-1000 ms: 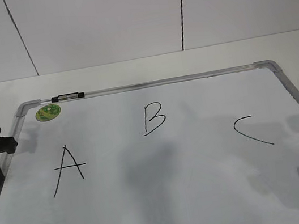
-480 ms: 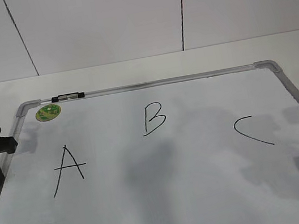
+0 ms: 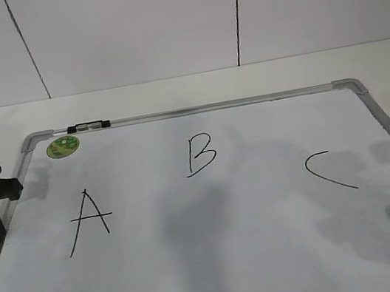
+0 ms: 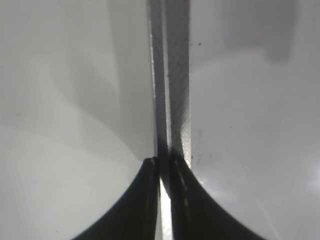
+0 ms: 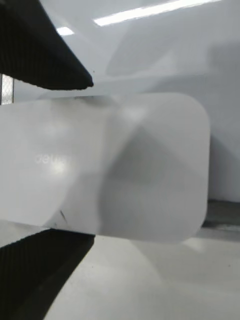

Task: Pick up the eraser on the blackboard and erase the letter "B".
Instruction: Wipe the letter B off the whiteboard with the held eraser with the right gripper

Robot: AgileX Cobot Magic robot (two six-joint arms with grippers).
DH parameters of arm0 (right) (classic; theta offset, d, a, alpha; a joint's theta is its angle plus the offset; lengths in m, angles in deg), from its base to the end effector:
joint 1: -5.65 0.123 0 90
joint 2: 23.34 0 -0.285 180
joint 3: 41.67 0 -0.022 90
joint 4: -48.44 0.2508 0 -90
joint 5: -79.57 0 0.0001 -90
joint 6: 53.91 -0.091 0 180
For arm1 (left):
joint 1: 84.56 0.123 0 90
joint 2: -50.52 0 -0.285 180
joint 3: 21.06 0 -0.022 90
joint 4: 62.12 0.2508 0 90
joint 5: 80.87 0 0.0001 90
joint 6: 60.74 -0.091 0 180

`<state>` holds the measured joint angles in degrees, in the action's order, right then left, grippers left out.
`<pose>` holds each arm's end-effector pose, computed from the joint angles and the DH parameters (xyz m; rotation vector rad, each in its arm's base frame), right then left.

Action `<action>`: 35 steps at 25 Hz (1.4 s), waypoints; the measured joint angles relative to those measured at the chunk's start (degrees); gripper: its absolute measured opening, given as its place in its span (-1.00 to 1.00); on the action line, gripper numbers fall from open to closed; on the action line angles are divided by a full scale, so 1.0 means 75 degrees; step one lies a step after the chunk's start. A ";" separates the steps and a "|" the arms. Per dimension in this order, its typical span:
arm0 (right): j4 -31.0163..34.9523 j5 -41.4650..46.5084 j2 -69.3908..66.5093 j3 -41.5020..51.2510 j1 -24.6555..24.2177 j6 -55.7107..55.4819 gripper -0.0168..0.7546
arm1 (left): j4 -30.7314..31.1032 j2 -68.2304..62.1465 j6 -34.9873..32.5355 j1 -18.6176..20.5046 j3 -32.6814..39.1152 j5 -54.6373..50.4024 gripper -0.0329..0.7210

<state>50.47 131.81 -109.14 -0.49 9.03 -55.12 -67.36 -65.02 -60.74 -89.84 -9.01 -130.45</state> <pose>0.1934 0.0140 0.1830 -0.0256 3.1287 0.0449 0.3376 -0.0376 0.1539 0.0534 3.0930 -0.1134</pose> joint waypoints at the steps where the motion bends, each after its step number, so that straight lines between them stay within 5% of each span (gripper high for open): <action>1: 0.0000 0.0000 0.0000 0.0000 0.0000 0.0000 0.78 | 0.0000 0.0000 0.0000 0.0000 0.0000 0.0000 -0.82; 16: -0.0148 0.0293 -0.0354 -0.0191 0.0000 -0.0015 0.76 | 0.0000 0.0000 0.0000 0.0000 0.0000 0.0000 -0.82; 23: -0.0175 0.0360 -0.0354 -0.0191 0.0000 -0.0074 0.53 | 0.0000 0.0000 0.0000 0.0000 0.0000 0.0000 -0.82; 35: 0.0027 0.1385 -0.0373 -0.0955 0.0000 -0.0074 0.48 | 0.0000 0.0000 0.0000 0.0000 0.0000 0.0000 -0.82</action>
<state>50.67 142.19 -111.93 -7.65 9.03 -55.67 -67.36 -65.02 -60.74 -89.84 -9.01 -130.45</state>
